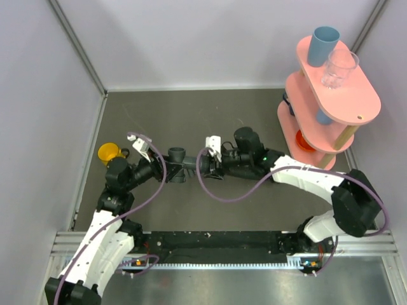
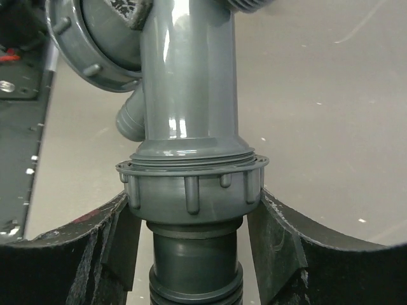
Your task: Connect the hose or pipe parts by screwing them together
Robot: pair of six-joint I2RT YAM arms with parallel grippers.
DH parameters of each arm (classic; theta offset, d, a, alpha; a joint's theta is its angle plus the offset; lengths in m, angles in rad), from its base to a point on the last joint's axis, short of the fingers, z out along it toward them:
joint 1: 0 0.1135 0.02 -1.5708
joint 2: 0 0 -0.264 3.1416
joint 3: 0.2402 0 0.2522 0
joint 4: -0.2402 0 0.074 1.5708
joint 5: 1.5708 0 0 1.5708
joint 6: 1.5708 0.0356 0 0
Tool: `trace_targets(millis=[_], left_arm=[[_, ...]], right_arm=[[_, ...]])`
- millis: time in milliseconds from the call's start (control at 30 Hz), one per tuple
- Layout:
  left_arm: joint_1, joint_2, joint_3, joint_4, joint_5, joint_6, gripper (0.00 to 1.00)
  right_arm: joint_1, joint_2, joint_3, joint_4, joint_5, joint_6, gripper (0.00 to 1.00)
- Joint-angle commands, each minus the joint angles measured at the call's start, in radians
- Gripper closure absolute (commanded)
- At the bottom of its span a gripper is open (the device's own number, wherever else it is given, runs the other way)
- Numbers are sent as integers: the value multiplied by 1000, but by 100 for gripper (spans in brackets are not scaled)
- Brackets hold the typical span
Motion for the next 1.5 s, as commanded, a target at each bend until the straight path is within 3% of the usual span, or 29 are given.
trace_targets(millis=[0, 67, 100, 167, 200, 300, 367, 533, 733, 933, 1033, 1067, 1167, 1200, 1267, 1333, 1467], left_arm=[[-21, -13, -33, 2, 79, 233, 100], [-21, 2, -21, 2, 68, 228, 100], [-21, 7, -14, -4, 65, 215, 100], [-21, 31, 20, -22, 47, 149, 100], [-21, 42, 32, -52, 1, 115, 100], [-20, 80, 94, -106, -35, -6, 100], [-20, 117, 144, -166, -44, -114, 100], [-20, 199, 264, -351, -49, -324, 100], [-20, 245, 270, -352, 36, -482, 100], [-18, 248, 258, -346, 60, -516, 100], [-18, 255, 261, -344, 82, -526, 100], [-20, 257, 264, -341, 88, -527, 100], [-18, 260, 272, -314, 108, -491, 100], [-18, 257, 275, -300, 127, -405, 100], [-32, 228, 273, -242, 128, -143, 100], [-37, 141, 214, -179, 71, -32, 100], [-38, -2, 51, 108, 135, 140, 100]], right_arm=[[-71, 40, 107, 114, -198, 205, 77], [-70, 25, 75, 160, -166, 222, 72], [-70, 15, 38, 179, -128, 222, 58], [-71, -29, -6, 251, -77, 223, 42], [-70, -49, -52, 269, -39, 214, 28], [-56, -126, -146, 314, 32, 150, 5], [-31, -178, -198, 341, 81, 58, 1], [119, -236, -276, 312, 381, -161, 1], [251, -244, -304, 384, 596, -290, 1], [326, -170, -286, 489, 777, -405, 5], [338, -160, -275, 490, 782, -415, 23], [340, -163, -273, 487, 774, -413, 39], [335, -179, -266, 477, 726, -377, 66], [328, -184, -257, 460, 701, -337, 70], [299, -195, -193, 324, 555, -277, 79], [222, -186, -105, 180, 421, -162, 81], [35, -108, -10, 144, -40, 40, 81]])
